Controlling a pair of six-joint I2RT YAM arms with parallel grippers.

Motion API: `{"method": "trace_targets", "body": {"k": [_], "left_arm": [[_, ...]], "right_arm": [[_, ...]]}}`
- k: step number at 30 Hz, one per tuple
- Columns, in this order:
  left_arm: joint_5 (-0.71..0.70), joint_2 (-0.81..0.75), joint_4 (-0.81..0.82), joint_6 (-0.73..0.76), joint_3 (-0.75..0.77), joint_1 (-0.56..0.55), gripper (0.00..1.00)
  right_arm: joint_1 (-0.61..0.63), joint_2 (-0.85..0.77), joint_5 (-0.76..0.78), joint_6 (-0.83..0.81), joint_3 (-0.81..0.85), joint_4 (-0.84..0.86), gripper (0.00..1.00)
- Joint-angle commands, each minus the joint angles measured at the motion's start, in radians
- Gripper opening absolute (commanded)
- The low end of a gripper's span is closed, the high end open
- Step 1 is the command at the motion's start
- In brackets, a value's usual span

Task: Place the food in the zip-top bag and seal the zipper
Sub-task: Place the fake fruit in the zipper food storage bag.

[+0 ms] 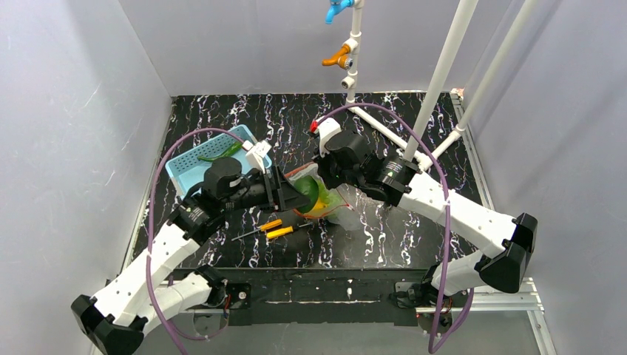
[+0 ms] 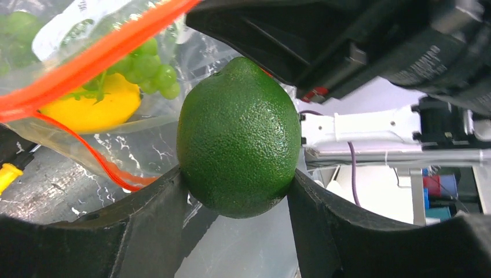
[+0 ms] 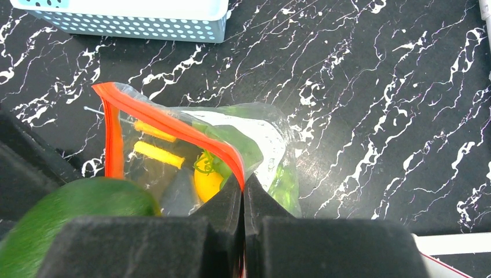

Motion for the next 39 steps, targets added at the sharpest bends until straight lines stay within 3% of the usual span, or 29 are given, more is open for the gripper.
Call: {"method": "trace_targets", "body": {"k": [1, 4, 12, 20, 25, 33, 39], "left_arm": [[-0.183, 0.032, -0.035, -0.071, 0.001, -0.026, 0.09], [-0.288, 0.046, -0.135, -0.079, 0.041, -0.026, 0.12], [-0.275, 0.186, -0.168, -0.065, 0.129, -0.026, 0.21], [-0.298, 0.183, -0.166, -0.054, 0.155, -0.025, 0.65], [-0.293, 0.158, -0.165, -0.052, 0.155, -0.026, 0.83], [-0.309, 0.091, -0.195, -0.009, 0.177, -0.026, 0.87], [-0.420, 0.045, -0.351, 0.088, 0.282, -0.026, 0.94]], "right_arm": [[0.004, -0.038, -0.001, 0.013, 0.012, 0.055, 0.01], [0.005, -0.035, -0.007, 0.013, 0.015, 0.050, 0.01], [0.005, -0.037, -0.009, 0.014, 0.015, 0.049, 0.01], [0.005, -0.050, 0.000, 0.017, -0.006, 0.053, 0.01], [0.005, -0.050, 0.002, 0.017, -0.010, 0.058, 0.01], [0.005, -0.059, 0.014, 0.016, -0.023, 0.058, 0.01], [0.005, -0.061, 0.036, 0.011, -0.030, 0.053, 0.01]]}}
